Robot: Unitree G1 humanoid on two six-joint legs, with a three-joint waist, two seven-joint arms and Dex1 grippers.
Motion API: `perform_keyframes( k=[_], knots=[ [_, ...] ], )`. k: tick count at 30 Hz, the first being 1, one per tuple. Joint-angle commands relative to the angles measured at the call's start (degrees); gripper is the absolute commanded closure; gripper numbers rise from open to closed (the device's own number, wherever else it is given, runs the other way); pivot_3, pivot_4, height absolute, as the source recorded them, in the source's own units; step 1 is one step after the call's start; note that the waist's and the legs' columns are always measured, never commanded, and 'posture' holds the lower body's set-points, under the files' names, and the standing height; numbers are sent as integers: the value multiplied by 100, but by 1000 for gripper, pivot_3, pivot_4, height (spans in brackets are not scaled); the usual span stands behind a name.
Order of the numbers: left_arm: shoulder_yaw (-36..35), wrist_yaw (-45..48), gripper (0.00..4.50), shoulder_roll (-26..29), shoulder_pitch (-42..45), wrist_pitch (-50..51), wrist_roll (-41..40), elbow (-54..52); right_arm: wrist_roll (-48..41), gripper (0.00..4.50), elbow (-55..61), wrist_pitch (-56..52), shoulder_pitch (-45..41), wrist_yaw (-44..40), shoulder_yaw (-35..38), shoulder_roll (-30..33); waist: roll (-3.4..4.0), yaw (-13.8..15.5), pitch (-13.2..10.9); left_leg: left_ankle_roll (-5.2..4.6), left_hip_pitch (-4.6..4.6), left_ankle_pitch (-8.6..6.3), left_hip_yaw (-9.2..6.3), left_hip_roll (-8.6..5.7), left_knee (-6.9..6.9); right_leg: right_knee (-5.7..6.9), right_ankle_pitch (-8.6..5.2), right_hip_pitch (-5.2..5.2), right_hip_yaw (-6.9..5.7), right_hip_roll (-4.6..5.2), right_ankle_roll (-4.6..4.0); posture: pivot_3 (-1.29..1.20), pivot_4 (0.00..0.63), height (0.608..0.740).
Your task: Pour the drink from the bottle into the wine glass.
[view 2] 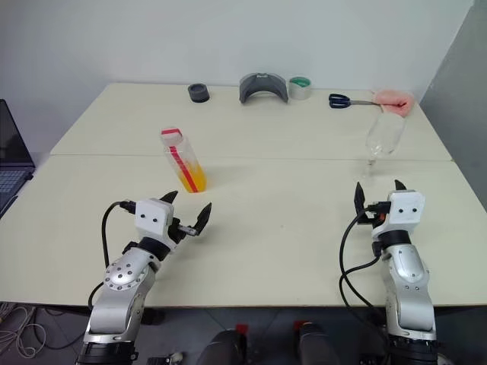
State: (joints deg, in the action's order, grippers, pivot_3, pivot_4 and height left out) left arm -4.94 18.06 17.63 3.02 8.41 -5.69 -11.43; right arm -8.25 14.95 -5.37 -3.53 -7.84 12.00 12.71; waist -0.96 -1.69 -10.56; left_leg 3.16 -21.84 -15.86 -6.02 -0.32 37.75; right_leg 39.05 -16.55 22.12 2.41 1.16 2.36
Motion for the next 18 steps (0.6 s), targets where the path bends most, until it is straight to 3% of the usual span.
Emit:
perform_keyframes(
  k=[1, 18],
  knots=[
    [-56, -32, 9, -26, 70, -99, -73, -288, -22, 0, 112, 96, -74, 3, 46, 28, 0, 0, 0, 0, 0, 0, 0, 0, 0, 0, 0, 0, 0, 0, 0, 0, 150, 740],
    [-26, -257, 9, -42, 130, 234, 42, -389, -27, 0, 139, 79, -11, -85, 22, 37, 0, 0, 0, 0, 0, 0, 0, 0, 0, 0, 0, 0, 0, 0, 0, 0, 150, 740]
  ],
)
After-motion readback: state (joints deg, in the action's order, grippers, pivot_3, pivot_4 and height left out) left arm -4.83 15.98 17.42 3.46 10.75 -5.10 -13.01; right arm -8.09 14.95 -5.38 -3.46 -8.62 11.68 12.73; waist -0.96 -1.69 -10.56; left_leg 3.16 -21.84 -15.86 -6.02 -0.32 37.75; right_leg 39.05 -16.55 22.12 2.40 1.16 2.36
